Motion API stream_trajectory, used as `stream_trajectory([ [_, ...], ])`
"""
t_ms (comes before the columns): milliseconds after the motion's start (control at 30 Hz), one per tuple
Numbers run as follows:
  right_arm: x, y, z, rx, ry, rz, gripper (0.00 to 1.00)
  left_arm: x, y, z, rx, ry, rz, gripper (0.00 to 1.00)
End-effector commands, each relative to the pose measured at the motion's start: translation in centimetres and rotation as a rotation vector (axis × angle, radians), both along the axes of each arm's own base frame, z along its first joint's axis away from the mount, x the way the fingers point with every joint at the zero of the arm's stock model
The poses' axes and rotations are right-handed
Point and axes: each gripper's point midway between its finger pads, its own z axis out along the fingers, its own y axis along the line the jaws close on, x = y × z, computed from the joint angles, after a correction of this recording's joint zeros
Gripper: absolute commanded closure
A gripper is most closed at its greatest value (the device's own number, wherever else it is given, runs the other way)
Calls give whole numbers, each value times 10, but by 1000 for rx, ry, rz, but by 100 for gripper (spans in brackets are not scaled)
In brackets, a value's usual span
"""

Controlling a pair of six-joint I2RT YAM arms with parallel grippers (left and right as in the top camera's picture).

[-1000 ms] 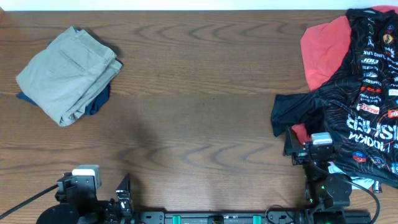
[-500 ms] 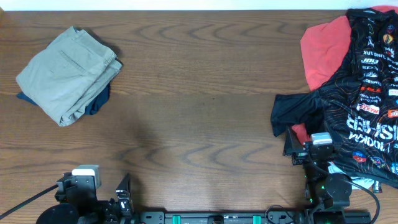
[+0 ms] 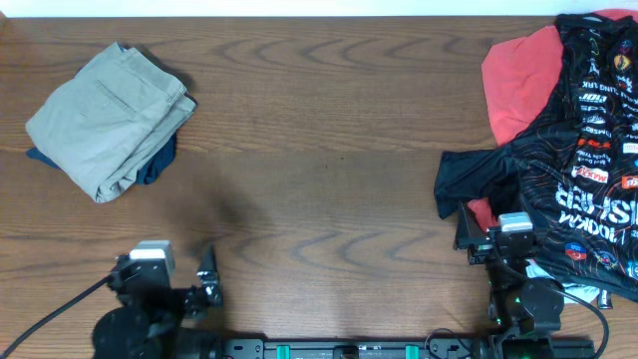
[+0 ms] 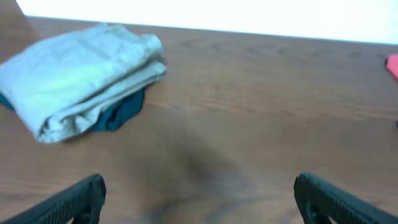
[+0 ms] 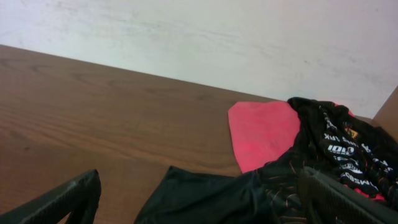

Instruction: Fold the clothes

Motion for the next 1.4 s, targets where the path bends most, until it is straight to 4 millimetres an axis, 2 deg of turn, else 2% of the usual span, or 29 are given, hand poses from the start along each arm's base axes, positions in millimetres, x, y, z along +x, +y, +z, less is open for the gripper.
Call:
stream_trajectory([
  [0,0,-3,0,1,-1,-12,1,12,2,-15,24,-46,7,2],
  [267,0,-3,0,1,-1,-12,1,55,-2,-25,17,-247,13,2],
  [533,0,-3,0,1,-1,-12,1,81,-4,-30,46,-437,8,2],
  [733,0,-3,0,1,-1,-12,1,85,-5,-66,57,-348,3,2],
  [933,0,-3,0,1,-1,-12,1,82,-4,-88,65,-261,-1,2],
  [1367,0,-3,0,1,-1,-12,1,83,-4,-88,65,-261,-1,2],
])
